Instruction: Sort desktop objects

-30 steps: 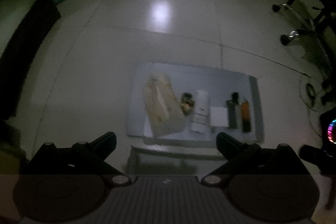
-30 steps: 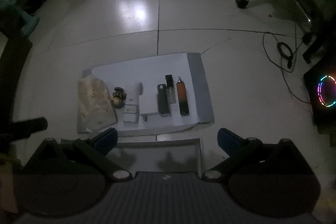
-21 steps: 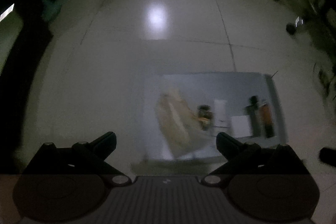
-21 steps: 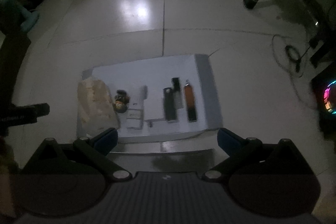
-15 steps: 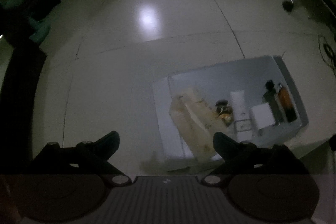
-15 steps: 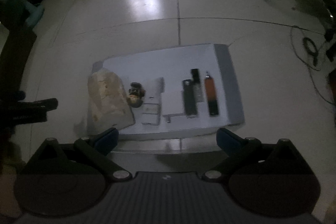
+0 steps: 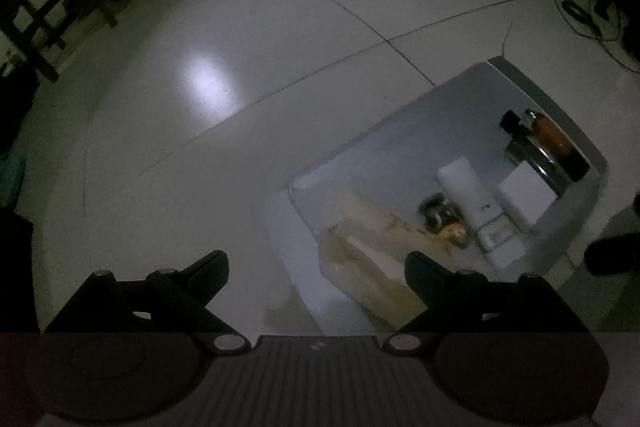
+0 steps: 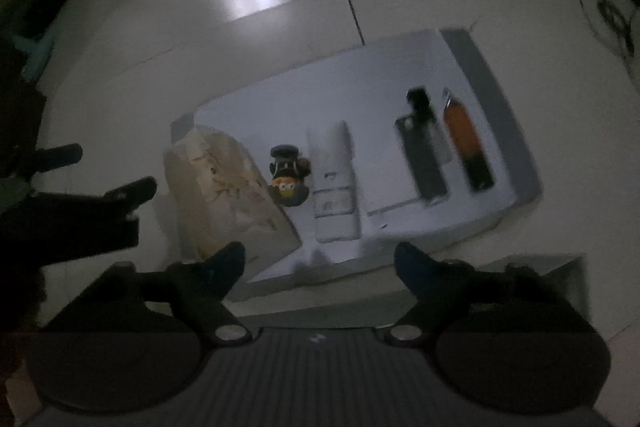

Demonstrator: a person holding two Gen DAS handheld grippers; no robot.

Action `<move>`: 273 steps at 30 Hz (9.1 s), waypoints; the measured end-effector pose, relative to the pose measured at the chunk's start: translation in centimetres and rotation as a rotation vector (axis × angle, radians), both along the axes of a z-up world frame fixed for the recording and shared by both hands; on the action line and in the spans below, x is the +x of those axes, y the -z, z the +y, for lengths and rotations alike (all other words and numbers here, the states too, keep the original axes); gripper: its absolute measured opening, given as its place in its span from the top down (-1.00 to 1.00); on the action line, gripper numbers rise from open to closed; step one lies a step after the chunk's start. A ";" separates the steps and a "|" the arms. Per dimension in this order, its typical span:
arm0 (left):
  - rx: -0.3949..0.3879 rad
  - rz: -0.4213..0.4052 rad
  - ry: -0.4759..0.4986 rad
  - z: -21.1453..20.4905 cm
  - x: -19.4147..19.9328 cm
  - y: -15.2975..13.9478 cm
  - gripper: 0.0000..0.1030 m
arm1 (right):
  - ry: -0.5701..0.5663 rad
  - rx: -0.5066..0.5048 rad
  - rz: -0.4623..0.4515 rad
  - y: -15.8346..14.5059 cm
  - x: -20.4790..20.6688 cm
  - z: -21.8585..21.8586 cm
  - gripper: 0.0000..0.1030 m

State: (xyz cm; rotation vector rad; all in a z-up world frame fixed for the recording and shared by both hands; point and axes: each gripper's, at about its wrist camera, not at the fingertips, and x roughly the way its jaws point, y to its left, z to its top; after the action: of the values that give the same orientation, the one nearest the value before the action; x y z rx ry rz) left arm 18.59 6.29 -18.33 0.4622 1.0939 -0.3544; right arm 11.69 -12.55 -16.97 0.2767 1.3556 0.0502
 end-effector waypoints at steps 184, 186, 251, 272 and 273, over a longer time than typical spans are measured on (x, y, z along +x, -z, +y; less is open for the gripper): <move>-0.383 -0.301 -0.641 -2.7 -23.8 -16.3 -0.72 | -0.109 0.197 -0.404 -21.3 -15.9 -12.2 -0.13; -0.445 -0.422 -0.635 -2.2 -26.0 -20.7 -0.90 | -0.092 0.229 -0.505 -26.4 -17.7 -13.4 -0.14; -0.238 -0.398 -0.411 -2.4 -26.9 -40.6 -1.00 | -0.076 -0.132 -0.747 -42.1 -23.4 -16.7 -1.00; -0.163 -0.042 -0.433 -3.9 -7.4 -10.6 -1.00 | -0.191 -0.062 -0.372 -11.4 -0.1 -15.3 -1.00; -0.162 -0.037 -0.433 -4.0 -6.9 -9.9 -1.00 | -0.183 -0.053 -0.357 -10.9 0.5 -15.3 -1.00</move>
State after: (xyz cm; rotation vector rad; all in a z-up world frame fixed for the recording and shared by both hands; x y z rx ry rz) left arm 11.69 2.24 -8.46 0.0813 1.0876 -0.0511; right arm 12.17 -27.83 -6.09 0.0918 1.0219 0.2063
